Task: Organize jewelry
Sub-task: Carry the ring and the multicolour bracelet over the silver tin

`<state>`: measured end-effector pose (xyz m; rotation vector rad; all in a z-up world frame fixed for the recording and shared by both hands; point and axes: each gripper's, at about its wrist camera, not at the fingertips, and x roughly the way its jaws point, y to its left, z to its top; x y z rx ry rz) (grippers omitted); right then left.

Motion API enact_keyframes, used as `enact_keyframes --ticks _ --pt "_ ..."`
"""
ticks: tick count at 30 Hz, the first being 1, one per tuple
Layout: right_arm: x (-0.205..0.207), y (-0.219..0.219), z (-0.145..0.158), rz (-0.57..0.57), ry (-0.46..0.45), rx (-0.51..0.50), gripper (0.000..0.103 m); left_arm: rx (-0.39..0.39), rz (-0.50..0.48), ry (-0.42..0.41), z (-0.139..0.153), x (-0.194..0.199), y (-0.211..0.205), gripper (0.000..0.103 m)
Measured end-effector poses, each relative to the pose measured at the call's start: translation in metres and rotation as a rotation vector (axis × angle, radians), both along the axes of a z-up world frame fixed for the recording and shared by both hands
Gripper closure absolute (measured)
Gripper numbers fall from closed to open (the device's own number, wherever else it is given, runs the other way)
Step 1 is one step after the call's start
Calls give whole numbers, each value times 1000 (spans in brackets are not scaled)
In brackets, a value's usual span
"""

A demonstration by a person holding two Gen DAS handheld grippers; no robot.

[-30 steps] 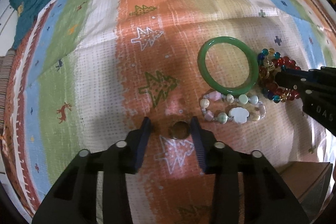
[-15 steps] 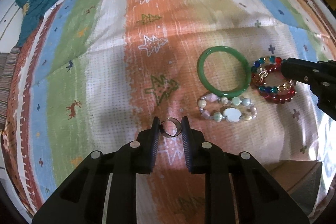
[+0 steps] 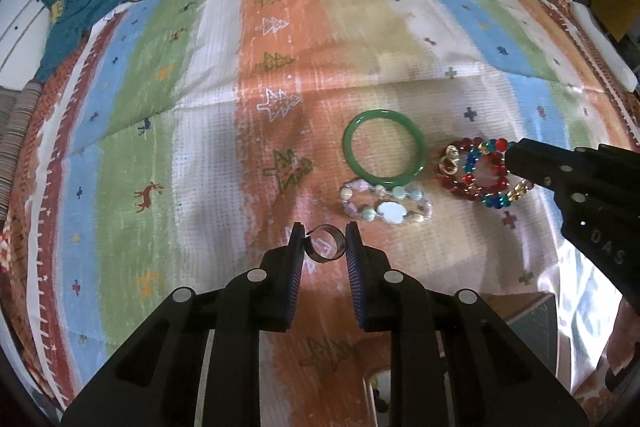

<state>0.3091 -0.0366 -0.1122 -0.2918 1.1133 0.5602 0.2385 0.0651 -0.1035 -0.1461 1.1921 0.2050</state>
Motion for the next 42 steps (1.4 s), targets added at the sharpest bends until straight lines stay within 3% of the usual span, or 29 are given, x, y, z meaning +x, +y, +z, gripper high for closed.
enact_keyframes --ticks 17,42 --pt "-31 -18 24 4 -49 22 92 2 -23 -88 36 -30 -19 83" --pt "-86 -32 50 45 -125 52 92 -23 -57 -165 61 -75 -47 83"
